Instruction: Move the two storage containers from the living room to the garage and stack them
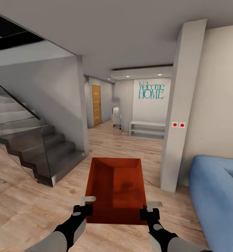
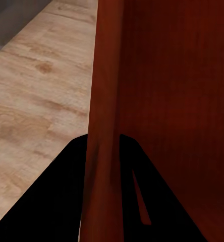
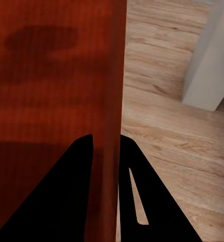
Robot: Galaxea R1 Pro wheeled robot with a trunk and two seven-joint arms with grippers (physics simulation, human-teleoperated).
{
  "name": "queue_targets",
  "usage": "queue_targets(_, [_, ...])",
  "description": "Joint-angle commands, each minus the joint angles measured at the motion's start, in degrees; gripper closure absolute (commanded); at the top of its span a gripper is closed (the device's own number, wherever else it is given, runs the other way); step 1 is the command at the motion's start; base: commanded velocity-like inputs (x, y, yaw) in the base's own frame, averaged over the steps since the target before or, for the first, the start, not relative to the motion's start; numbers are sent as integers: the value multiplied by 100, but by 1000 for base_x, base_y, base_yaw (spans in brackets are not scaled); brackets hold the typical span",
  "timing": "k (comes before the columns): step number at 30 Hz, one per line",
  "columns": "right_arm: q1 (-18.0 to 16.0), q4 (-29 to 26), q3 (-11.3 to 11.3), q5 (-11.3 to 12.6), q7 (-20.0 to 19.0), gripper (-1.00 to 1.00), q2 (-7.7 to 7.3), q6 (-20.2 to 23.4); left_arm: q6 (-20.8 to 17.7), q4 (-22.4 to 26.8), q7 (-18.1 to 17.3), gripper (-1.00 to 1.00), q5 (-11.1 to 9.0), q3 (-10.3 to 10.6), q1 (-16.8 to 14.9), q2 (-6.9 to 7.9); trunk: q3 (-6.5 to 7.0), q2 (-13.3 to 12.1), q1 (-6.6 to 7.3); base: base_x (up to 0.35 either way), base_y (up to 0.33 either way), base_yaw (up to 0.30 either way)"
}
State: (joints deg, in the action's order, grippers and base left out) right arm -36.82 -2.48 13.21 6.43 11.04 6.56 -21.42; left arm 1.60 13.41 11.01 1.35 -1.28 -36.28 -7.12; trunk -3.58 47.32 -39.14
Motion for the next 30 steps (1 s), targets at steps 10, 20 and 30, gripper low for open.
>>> queue_targets(10, [-8,-16,-275,-38,3,100,3,-126,22,-14,339,100,32,-109,-2,0,-9,6,-4,322,0,0])
queue_targets(20, [-9,-16,-275,-29,3,100,3,-126,20,-14,340,100,32,-109,-2,0,-9,6,-4,322,0,0])
queue_targets(30, [-9,-16,-275,-30,3,100,3,-126,16,-14,339,100,32,-109,-2,0,-9,6,-4,322,0,0])
